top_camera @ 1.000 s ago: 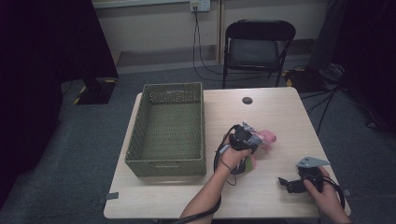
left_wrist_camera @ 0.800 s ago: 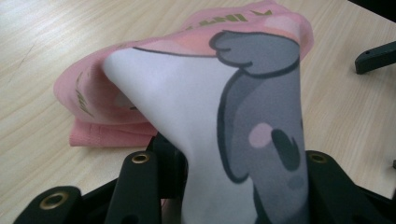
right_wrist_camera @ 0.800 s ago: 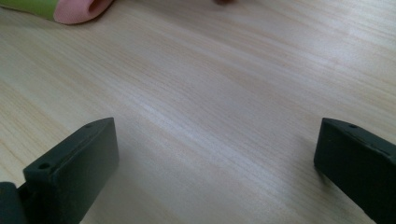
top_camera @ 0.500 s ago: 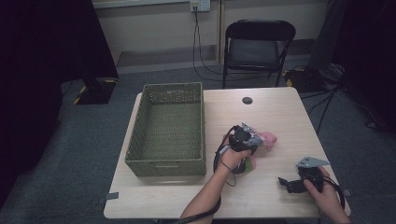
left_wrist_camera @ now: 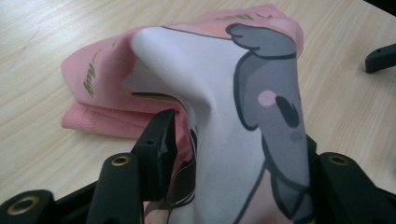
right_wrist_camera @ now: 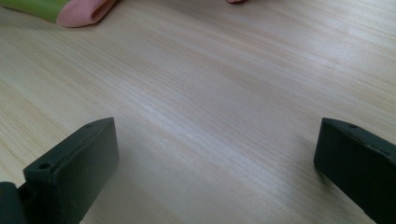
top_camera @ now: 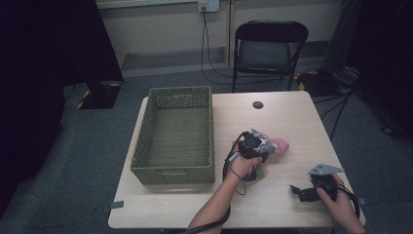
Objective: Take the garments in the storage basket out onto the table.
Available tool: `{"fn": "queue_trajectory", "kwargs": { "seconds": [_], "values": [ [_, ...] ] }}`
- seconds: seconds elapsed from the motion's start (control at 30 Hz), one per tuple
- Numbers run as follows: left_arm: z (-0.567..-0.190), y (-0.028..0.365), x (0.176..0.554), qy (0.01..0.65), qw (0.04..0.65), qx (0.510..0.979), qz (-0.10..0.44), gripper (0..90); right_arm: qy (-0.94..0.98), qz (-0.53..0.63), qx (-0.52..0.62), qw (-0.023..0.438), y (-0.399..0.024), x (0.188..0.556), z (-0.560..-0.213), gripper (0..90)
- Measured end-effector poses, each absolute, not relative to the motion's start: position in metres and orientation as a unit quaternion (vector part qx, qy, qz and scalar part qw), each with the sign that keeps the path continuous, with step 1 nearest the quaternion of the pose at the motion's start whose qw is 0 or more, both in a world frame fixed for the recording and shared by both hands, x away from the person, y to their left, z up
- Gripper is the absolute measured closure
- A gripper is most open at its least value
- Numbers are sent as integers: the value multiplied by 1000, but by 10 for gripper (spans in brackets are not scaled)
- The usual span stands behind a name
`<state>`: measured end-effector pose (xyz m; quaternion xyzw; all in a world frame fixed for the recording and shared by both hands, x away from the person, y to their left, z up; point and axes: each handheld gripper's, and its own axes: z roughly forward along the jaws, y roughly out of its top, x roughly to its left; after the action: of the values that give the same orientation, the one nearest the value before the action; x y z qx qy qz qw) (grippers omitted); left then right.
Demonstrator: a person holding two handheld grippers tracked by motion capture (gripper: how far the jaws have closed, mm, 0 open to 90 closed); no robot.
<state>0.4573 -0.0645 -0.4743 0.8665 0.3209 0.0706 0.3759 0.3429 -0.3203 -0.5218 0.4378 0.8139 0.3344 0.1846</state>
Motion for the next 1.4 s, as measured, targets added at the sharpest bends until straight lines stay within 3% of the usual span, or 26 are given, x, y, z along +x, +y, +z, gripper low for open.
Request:
{"fn": "queue_trajectory", "kwargs": {
  "seconds": [0.93, 1.4],
  "values": [
    [-462, -63, 455, 357, 376, 854, 49, 10, 814, 334, 438, 185, -320, 343, -522, 0],
    [-455, -63, 447, 343, 385, 856, 45, 23, 814, 334, 438, 184, -320, 343, -522, 0]
  ]
}}
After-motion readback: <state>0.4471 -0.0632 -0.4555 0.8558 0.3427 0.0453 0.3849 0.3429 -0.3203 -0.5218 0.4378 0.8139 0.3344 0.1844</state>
